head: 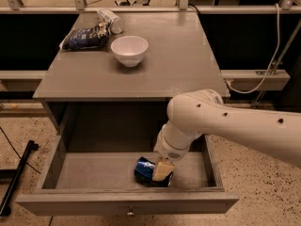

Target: Pick pepsi can from top drawer and place on counter

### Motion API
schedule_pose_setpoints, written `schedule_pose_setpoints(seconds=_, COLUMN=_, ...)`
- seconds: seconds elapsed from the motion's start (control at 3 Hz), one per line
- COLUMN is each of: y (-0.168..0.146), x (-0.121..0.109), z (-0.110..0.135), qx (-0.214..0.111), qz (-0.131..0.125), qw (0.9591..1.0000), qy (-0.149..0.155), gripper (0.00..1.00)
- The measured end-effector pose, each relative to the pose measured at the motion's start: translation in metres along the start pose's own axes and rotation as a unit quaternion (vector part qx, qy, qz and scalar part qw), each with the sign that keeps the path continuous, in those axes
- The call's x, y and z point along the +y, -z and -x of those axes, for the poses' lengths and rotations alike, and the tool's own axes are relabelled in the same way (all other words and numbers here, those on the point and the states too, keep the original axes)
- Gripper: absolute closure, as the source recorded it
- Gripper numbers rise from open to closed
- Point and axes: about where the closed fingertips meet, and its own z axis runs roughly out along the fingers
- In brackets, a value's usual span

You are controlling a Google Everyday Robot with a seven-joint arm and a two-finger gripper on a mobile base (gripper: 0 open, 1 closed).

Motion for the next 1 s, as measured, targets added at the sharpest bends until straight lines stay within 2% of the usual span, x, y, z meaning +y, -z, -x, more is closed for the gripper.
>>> schedule_pose_setpoints(seconds=0.67, y=-0.02, x=0.016, z=-0.016, qx=0.015, qz=0.026, qw=0.9995, qy=-0.003, gripper=0.38)
schedule_pose_setpoints(seconds=1.0, y=-0.023, x=0.02, z=-0.017, qx=0.017, qz=0.034, qw=0.9993, qy=-0.001, gripper=0.54)
